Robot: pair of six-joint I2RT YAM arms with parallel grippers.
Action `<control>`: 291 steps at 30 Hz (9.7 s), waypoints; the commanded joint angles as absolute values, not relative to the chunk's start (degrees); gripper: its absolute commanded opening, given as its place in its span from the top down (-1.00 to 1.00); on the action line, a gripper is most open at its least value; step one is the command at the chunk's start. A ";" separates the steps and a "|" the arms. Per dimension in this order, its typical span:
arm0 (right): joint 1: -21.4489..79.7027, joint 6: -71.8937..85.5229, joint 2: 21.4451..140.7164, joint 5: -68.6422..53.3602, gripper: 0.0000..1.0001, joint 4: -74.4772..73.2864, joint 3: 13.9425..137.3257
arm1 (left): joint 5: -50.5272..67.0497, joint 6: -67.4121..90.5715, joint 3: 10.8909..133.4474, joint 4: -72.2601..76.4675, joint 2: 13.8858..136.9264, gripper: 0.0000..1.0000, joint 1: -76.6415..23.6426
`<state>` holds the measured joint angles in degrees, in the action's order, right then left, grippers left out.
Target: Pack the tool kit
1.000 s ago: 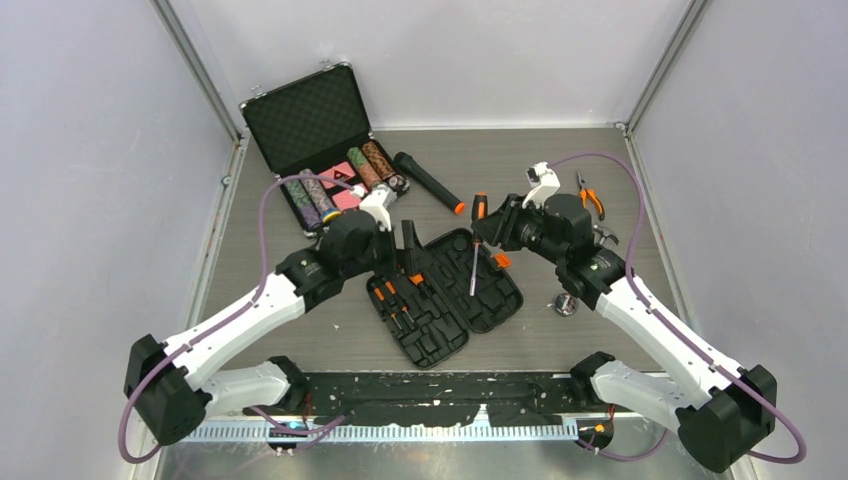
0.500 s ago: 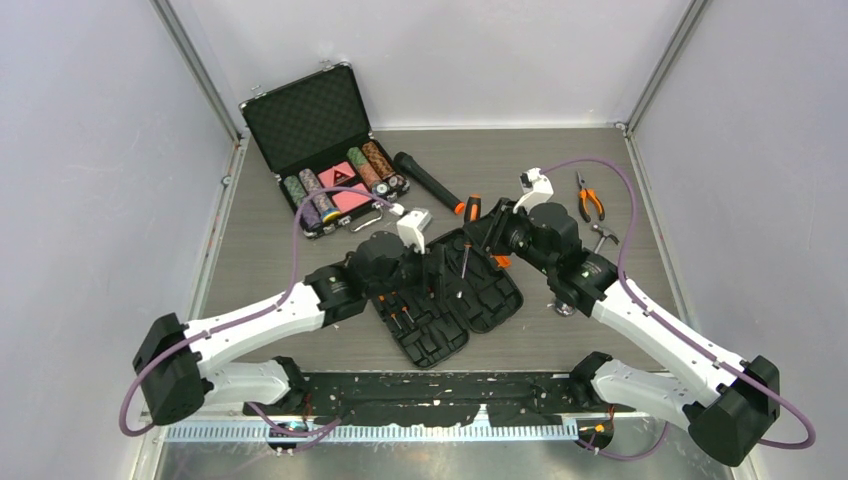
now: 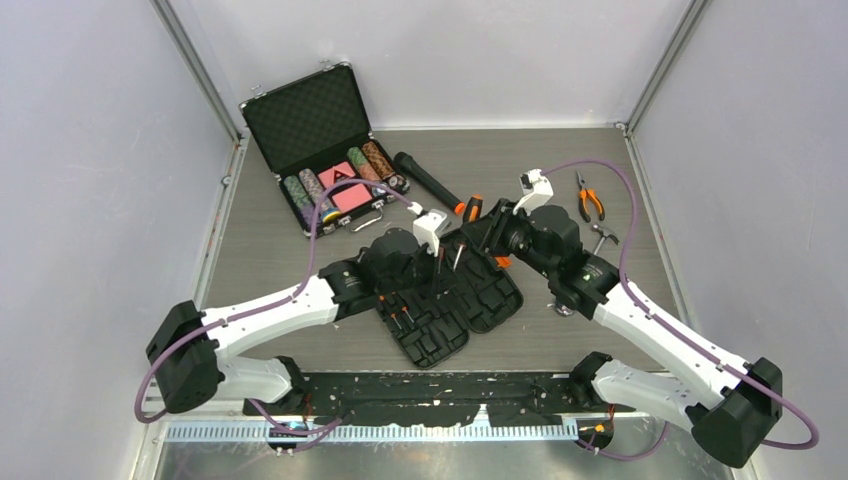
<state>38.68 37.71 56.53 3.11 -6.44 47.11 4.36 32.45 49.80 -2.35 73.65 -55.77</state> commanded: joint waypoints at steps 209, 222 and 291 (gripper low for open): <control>69.52 27.04 95.98 6.78 0.75 -31.97 55.37 | -2.57 48.66 61.08 -33.95 93.47 0.74 -38.85; 69.51 26.87 96.17 5.61 0.88 -32.31 55.74 | -2.15 47.50 64.42 -37.56 100.40 1.00 -39.43; 69.52 26.84 94.92 1.88 0.89 -31.80 56.55 | -7.53 54.38 75.20 -44.01 111.41 1.00 -44.05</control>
